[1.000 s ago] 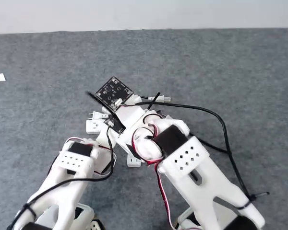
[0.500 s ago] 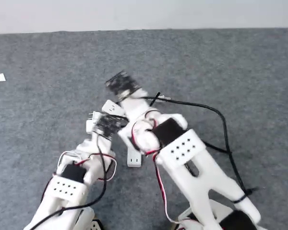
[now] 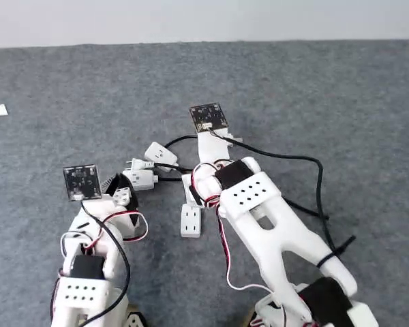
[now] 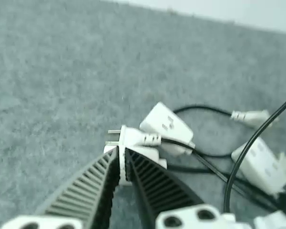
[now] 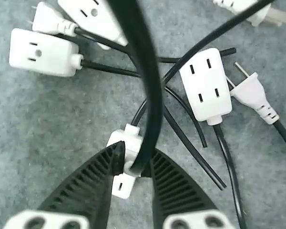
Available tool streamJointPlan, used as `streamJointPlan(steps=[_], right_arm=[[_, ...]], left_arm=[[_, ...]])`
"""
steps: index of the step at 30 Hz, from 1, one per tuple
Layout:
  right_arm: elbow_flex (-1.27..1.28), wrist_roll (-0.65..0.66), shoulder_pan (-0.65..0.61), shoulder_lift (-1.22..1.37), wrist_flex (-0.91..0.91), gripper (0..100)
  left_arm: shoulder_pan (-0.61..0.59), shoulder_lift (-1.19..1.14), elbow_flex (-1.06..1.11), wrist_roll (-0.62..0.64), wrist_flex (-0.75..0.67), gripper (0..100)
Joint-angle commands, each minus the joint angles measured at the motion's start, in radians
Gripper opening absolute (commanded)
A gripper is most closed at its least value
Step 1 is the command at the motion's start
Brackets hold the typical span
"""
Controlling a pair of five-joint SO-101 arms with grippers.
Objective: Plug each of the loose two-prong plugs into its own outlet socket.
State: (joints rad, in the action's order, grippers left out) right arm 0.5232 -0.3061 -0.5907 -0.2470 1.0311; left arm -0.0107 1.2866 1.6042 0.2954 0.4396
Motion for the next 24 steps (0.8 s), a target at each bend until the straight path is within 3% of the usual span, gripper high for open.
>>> streamJointPlan(steps=[1,24], right_arm=[[-0.009,-0.023,0.005,-0.004,-0.03,0.8],[0.112,-0.023,-0.051,0.007,-0.131,0.8]], left_arm=[[-0.008,0.075,0.007,0.015,-0.028,1],[-0.008,0.155,0.039,0.014,-0.002,1]])
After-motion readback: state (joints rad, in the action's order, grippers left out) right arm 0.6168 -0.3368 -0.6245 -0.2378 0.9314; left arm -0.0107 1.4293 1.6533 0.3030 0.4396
